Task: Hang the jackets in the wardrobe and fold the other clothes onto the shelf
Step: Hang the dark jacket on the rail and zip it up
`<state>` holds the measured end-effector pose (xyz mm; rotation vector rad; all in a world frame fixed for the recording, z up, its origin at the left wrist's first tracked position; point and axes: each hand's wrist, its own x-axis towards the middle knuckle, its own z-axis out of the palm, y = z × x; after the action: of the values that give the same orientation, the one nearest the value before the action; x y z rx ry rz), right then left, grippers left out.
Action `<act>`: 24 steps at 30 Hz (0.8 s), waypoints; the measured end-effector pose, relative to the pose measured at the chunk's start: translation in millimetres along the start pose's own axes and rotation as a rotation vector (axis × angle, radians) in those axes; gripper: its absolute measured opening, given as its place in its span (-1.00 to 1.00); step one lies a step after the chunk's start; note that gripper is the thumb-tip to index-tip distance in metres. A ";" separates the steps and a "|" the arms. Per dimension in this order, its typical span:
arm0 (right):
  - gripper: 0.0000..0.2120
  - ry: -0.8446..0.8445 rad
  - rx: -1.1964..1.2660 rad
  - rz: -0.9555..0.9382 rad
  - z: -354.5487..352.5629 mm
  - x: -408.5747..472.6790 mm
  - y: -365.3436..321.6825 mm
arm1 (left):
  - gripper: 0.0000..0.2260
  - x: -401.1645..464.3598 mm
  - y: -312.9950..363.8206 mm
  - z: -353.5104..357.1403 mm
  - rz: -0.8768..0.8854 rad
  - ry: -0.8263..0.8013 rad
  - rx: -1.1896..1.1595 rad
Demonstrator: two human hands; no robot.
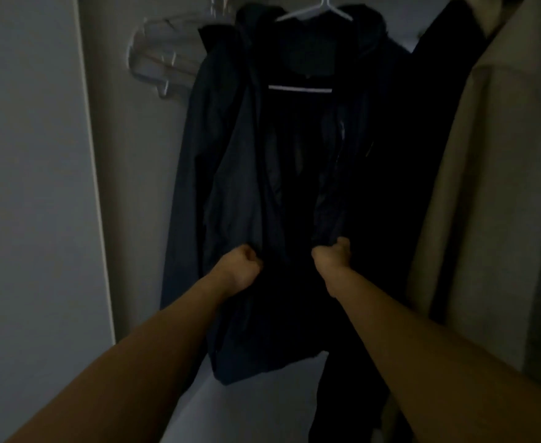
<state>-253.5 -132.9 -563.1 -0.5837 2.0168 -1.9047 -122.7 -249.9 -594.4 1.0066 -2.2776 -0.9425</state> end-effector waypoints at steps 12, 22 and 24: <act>-0.46 0.122 -0.319 -0.352 17.2 33.7 133.2 | -0.47 18.8 -39.4 120.1 -0.101 0.084 -0.013; -0.24 0.139 -0.379 -0.405 34.7 106.1 55.8 | -0.74 47.5 1.2 88.7 0.034 0.439 0.075; -0.45 0.168 -0.466 -0.404 30.6 119.6 53.0 | -0.68 48.2 2.3 86.3 0.064 0.429 0.033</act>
<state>-347.2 -216.2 -611.4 -1.0446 2.6432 -1.7249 -209.4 -251.7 -642.0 1.0288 -1.9562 -0.5944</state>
